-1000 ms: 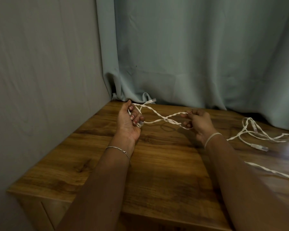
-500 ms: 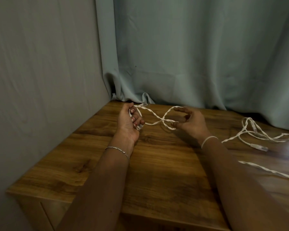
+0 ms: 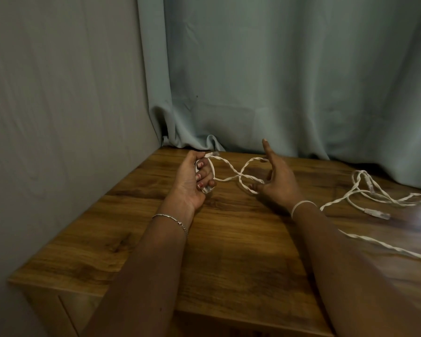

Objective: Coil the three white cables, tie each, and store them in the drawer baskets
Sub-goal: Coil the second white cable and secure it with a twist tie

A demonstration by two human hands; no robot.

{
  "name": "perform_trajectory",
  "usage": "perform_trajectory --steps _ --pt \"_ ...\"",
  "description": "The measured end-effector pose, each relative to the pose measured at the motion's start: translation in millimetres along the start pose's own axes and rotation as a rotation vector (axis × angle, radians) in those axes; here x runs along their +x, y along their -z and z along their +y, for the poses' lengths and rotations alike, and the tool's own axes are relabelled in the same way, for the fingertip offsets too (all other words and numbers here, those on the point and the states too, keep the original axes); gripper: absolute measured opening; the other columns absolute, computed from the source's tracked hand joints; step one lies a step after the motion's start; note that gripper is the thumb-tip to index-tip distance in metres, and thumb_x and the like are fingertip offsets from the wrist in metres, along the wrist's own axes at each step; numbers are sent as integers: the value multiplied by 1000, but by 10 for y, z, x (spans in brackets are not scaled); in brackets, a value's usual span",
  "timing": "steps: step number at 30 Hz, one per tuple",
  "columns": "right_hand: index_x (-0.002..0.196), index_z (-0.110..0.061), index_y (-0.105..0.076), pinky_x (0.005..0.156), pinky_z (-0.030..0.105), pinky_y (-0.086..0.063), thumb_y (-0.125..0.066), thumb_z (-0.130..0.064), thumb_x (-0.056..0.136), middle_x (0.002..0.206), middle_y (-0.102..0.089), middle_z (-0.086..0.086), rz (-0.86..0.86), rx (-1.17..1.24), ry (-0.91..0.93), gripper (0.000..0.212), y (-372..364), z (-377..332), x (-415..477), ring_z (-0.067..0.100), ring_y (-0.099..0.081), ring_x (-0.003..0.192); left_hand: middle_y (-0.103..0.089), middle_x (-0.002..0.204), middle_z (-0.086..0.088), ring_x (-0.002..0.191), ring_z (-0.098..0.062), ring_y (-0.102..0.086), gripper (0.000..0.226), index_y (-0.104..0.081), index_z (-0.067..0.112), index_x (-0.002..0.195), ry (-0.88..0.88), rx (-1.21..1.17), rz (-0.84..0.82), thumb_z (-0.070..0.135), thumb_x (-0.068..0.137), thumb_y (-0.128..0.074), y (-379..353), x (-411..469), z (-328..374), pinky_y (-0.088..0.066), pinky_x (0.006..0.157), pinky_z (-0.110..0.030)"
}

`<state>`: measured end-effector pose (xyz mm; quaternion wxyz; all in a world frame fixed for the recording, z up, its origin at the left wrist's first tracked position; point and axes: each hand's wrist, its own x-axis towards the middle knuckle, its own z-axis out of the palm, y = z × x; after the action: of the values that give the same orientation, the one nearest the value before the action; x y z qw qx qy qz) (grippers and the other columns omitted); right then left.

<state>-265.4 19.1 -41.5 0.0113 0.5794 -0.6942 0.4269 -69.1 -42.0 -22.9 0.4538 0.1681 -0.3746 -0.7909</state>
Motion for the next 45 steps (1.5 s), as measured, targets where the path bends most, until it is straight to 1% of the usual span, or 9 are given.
perform_trajectory --steps 4,7,13,24,28,31,37,41,45 --pt "139 -27 -47 81 31 -55 -84 -12 71 114 -64 -2 23 175 -80 79 -29 15 17 8 -58 85 -24 33 7 26 -7 -17 46 -38 20 46 19 3 13 25 92 -44 20 22 -6 -26 34 -17" --pt "117 -17 -60 66 18 -48 -88 -15 65 96 -65 -4 -32 115 -121 58 -13 -11 12 6 -60 81 -25 32 7 26 -7 -18 47 -38 20 45 20 -5 8 25 92 -43 19 25 -6 -26 34 -17" --pt "92 -16 -58 67 28 -55 -92 -13 56 90 -64 -2 -133 74 -153 49 -55 -4 -6 14 -62 78 -26 33 7 27 -7 -18 46 -38 20 47 17 -10 41 25 92 -45 22 14 -12 -26 34 -17" --pt "95 -18 -61 73 29 -55 -67 6 80 85 -65 -3 -99 314 -158 29 -101 15 23 17 -64 83 -27 35 8 28 -7 -19 44 -36 21 51 -121 -49 271 26 94 -45 23 42 -22 -26 34 -16" --pt "109 -21 -61 80 40 -53 -59 -1 92 100 -70 8 -163 548 -265 27 -54 1 28 23 -65 88 -26 34 8 27 -7 -20 44 -35 21 51 -102 -34 298 26 93 -45 18 52 -29 -27 34 -16" --pt "117 -23 -61 77 33 -51 -56 -2 93 104 -70 4 -211 623 -279 32 -73 44 51 22 -65 93 -25 33 7 25 -8 -18 43 -34 21 51 -95 -25 302 25 93 -45 14 56 -29 -27 35 -15" --pt "108 -12 -63 71 34 -46 -53 -2 93 58 -59 -3 -294 945 -463 20 -48 -8 55 7 -51 48 -24 33 7 25 -8 -17 42 -32 20 53 -95 -15 300 24 93 -44 11 42 -19 -26 34 -14" --pt "95 -4 -73 43 17 -31 -47 -16 94 72 -52 2 -334 1219 -493 29 -10 -101 42 6 -31 46 -25 34 7 26 -7 -18 44 -33 20 51 -87 13 301 25 94 -44 16 39 -22 -27 34 -15" --pt "98 -7 -67 49 24 -34 -42 -43 95 76 -63 3 -369 1256 -445 44 15 -120 41 11 -39 49 -25 34 7 27 -7 -17 44 -34 20 51 -73 17 293 25 93 -45 22 32 -22 -26 34 -15"
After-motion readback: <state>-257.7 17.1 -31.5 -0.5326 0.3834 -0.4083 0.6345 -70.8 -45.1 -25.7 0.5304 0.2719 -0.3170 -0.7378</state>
